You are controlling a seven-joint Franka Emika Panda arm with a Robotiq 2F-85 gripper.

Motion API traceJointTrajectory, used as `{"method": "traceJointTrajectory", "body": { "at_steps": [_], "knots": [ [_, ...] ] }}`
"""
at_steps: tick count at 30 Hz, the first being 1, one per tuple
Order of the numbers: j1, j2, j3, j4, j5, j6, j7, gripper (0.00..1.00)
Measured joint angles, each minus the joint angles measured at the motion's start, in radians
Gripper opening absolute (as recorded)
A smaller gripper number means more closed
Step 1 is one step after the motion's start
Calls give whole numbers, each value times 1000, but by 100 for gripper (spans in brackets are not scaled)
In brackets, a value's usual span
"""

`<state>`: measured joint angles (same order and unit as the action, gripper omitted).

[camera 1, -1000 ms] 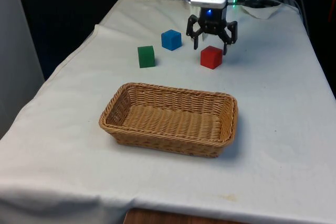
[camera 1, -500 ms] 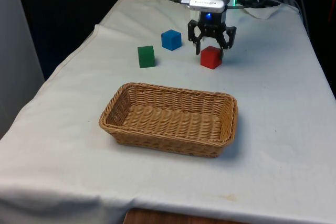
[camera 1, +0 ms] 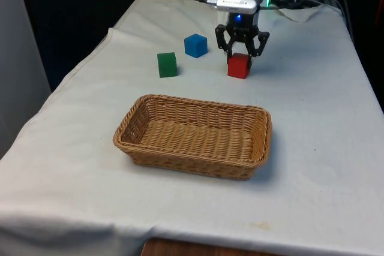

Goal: Pick up exactly two blocks and place them into the basket.

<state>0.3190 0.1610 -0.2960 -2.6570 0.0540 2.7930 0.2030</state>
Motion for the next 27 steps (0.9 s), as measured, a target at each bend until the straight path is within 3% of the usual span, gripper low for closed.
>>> {"method": "traceJointTrajectory", "body": {
  "at_steps": [11, 27],
  "knots": [
    [-2, -82, -8, 24, -6, -87, -20, 4],
    [-8, -156, -65, 113, 3, -243, -168, 4]
  ]
}}
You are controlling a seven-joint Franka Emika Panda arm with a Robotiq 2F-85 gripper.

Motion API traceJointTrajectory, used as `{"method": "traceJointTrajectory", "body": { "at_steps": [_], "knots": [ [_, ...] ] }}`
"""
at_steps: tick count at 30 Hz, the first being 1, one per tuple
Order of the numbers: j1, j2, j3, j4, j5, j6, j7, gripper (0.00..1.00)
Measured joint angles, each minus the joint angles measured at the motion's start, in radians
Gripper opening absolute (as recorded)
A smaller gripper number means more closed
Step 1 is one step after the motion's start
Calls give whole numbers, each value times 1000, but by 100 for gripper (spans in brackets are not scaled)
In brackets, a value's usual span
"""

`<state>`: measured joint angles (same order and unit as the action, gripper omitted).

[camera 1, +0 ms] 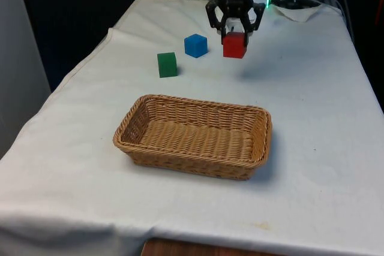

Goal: Pick up exactly two blocks and place them into the basket.

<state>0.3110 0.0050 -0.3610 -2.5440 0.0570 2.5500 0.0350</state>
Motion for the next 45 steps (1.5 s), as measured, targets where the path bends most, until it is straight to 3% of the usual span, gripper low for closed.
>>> {"method": "traceJointTrajectory", "body": {
  "at_steps": [12, 45],
  "knots": [
    [-1, 26, -17, 80, 2, -50, -63, 4],
    [-9, 337, -16, 496, 38, -172, -140, 4]
  ]
}}
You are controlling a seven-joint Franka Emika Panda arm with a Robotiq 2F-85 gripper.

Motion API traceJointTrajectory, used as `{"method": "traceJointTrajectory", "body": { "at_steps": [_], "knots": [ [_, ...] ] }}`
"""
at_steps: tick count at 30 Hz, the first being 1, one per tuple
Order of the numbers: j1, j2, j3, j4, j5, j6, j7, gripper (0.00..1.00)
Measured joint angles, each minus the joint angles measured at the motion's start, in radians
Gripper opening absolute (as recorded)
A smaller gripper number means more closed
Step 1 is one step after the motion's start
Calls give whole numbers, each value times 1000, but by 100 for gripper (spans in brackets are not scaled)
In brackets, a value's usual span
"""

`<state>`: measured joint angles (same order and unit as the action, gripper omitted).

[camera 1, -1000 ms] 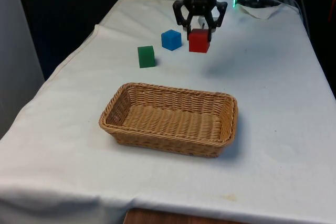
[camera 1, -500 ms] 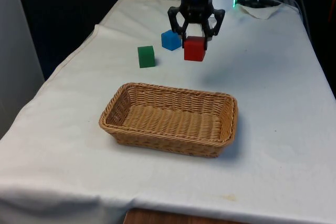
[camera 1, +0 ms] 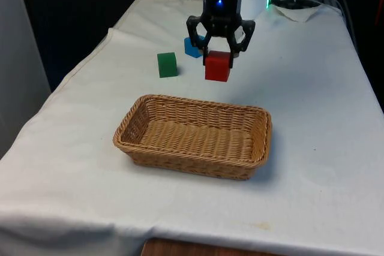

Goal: Pick up exactly two blocks and place them into the basket.

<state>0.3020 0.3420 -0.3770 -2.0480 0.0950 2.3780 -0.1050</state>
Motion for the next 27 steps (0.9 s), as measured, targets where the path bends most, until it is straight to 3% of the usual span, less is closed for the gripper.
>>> {"method": "traceJointTrajectory", "body": {
  "at_steps": [8, 27],
  "knots": [
    [-3, 65, 0, 88, 1, -25, -2, 4],
    [-4, 250, 6, 370, 40, -120, -1, 4]
  ]
}}
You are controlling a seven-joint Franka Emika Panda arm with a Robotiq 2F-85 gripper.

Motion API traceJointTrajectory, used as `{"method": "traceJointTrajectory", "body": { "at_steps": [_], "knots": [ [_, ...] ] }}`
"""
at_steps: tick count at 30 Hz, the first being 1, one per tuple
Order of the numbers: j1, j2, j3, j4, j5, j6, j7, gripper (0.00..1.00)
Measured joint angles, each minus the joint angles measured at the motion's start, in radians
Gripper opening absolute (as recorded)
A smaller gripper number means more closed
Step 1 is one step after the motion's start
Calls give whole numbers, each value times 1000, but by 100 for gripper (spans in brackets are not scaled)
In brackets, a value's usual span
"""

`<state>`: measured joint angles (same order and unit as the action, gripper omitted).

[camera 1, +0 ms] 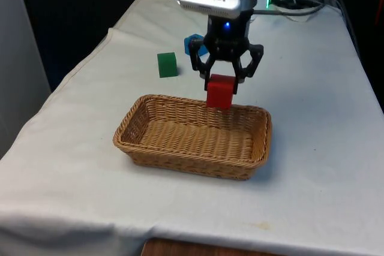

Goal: Pick up exactly two blocks and place them into the basket.

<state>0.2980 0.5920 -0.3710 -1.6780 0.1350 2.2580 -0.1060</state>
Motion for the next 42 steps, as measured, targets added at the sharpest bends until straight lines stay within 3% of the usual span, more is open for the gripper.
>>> {"method": "traceJointTrajectory", "body": {
  "at_steps": [14, 36, 37, 39, 40, 41, 42],
  "knots": [
    [-4, 187, 8, 181, 32, -6, 0, 4],
    [-12, 254, 7, 240, 66, -5, -16, 4],
    [-12, 254, 7, 240, 66, -5, -16, 6],
    [-11, 254, 8, 240, 66, -5, -16, 20],
    [-11, 254, 8, 240, 66, -5, -16, 29],
    [-11, 254, 8, 240, 66, -5, -16, 49],
    [-11, 254, 8, 240, 66, -5, -16, 49]
  ]
}}
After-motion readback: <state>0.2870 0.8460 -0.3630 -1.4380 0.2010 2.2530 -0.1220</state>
